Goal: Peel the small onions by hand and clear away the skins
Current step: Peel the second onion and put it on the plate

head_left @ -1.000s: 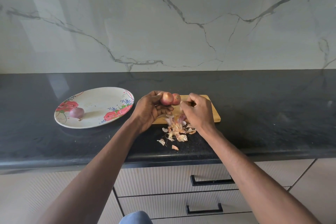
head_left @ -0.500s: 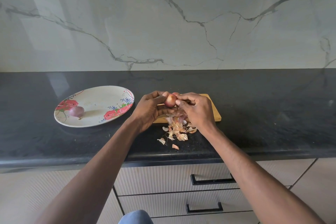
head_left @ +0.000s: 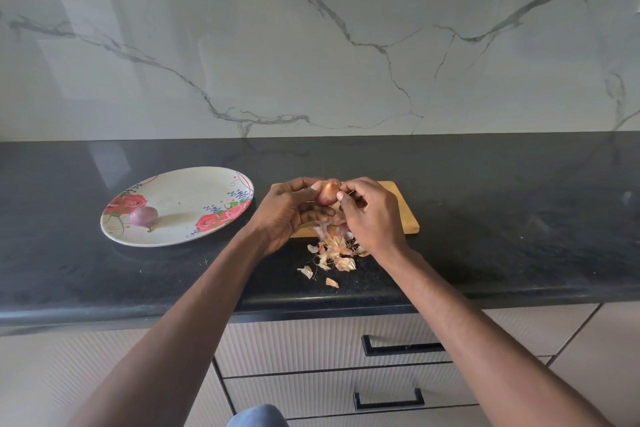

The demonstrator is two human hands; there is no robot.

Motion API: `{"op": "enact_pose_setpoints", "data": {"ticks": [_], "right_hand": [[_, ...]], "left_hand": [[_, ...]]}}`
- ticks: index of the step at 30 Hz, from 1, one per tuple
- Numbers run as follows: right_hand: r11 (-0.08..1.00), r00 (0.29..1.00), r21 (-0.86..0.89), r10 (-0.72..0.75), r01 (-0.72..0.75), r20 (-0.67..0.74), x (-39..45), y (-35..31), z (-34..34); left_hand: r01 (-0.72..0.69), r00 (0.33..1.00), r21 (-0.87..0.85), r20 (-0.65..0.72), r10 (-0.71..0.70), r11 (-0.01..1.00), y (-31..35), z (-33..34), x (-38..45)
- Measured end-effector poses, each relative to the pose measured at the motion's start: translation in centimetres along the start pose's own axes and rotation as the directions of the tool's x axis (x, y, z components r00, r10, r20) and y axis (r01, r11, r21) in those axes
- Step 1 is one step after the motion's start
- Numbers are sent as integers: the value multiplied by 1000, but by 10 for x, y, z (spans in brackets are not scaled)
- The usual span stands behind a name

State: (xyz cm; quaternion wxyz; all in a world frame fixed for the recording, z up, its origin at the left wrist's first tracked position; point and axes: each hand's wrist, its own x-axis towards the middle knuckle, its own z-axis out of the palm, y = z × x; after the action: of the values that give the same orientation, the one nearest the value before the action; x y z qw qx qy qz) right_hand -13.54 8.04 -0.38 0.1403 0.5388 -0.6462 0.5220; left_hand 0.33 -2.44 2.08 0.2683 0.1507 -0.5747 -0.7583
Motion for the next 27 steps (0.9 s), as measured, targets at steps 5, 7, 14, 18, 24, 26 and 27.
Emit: {"op": "enact_pose_setpoints", "data": {"ticks": [5,7,14,18,24,26,27], "right_hand": [[995,996,-53,-89,89,-4,0,4,2],[994,995,-52,-97,97,6,0,4,3],[999,999,-28,-38,38,-5,0,2,4],[999,999,-12,-30,30,17,0,1,5],[1000,1000,13,-17,16,27,0,2,6],[1000,1000,22,-3,3,28,-1,1,5],[1000,1000,27,6,-7,27,-1,1,5]], "left_hand": [[-2,1000,17,17,2,1000,-1,0,0],[1,1000,18,12,-1,1000,-1,1,1],[-14,999,-2,-29,14,1000,-1,2,2],[8,1000,45,-12,-7,999,-1,2,1],[52,999,-15,7,-52,999,2,6,-1],[48,999,-45,-1,-49,998,3,6,-2],[45,999,-56,-7,-46,997,4,6,-2]]}}
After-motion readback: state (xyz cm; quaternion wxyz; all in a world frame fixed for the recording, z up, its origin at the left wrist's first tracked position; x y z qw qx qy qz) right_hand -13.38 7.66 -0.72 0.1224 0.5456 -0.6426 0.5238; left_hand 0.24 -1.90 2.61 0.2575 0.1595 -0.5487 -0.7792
